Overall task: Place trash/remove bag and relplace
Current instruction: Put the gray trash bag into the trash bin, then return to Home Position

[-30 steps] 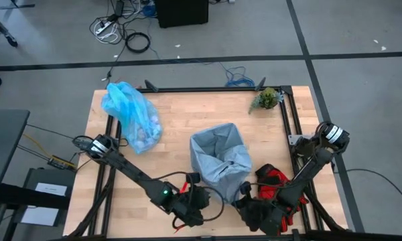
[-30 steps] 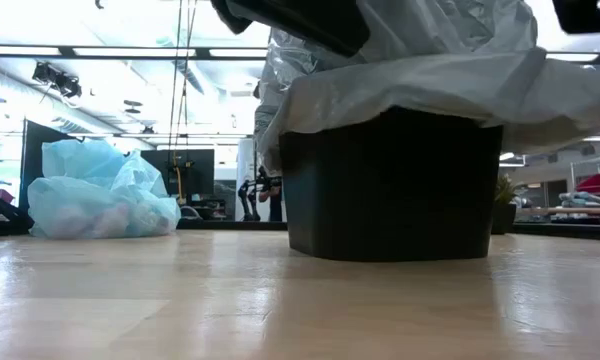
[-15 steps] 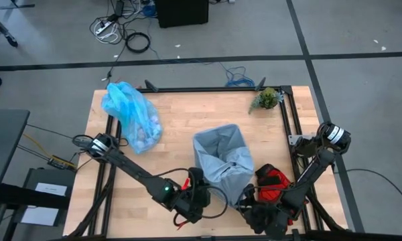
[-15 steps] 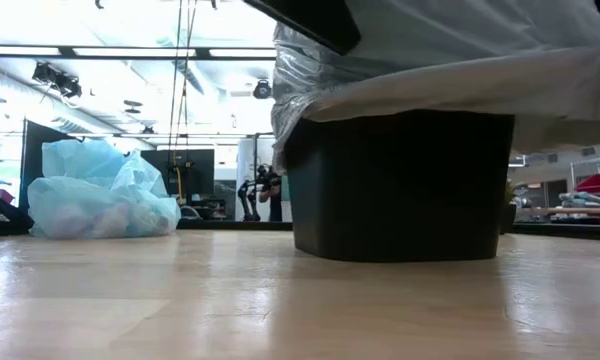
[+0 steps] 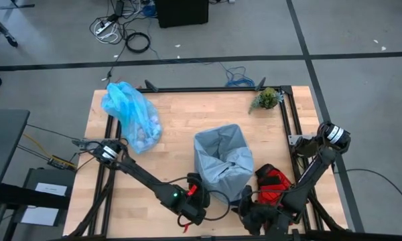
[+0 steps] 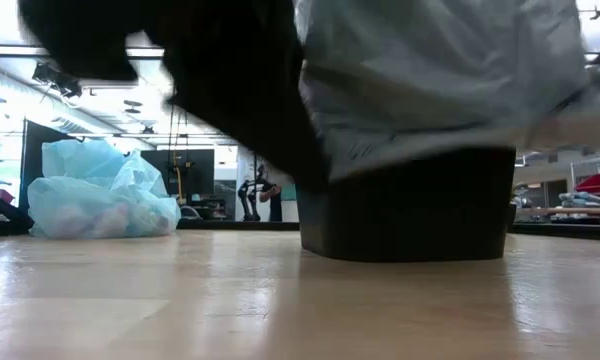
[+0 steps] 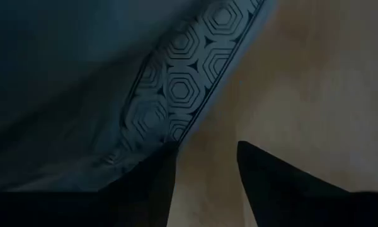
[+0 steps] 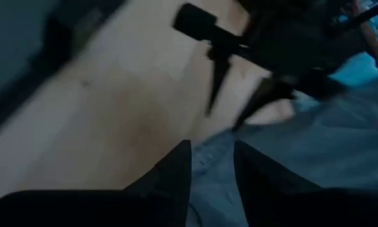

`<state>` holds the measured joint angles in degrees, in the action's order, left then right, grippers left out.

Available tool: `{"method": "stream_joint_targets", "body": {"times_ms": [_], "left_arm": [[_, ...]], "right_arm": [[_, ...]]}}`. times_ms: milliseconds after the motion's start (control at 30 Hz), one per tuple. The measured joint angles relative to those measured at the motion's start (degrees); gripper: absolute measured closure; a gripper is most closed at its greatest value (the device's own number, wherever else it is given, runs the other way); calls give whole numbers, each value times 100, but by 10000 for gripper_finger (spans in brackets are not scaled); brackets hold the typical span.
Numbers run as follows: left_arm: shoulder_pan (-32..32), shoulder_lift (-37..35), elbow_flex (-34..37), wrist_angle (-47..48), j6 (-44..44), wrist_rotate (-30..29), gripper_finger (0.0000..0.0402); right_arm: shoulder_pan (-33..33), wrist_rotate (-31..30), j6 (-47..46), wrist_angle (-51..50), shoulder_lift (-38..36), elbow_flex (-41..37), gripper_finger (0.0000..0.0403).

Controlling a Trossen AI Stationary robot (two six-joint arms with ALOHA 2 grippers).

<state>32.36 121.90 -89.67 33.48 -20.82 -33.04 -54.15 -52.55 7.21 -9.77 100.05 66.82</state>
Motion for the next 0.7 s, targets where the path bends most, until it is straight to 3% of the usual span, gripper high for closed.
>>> {"method": "stream_joint_targets", "body": {"times_ms": [200, 400, 500, 600, 700], "left_arm": [[107, 78, 0, 464, -1662, -287, 244], [687, -53, -164, 413, -2096, -1298, 268], [973, -52, -381, 568, -2414, -1749, 274], [1197, -51, -679, 686, -2596, -2180, 275], [1288, -51, -1240, 1272, -2925, -2288, 275]], "right_arm": [[-100, -775, -124, -897, 2, 470, 296], [-162, -2103, -634, -1433, 2, 1287, 313], [-117, -2278, -1110, -1585, -145, 1586, 326], [-57, -2282, -1979, -1801, -527, 1654, 337], [97, -2203, -3764, -2573, -1095, 1651, 355]]}}
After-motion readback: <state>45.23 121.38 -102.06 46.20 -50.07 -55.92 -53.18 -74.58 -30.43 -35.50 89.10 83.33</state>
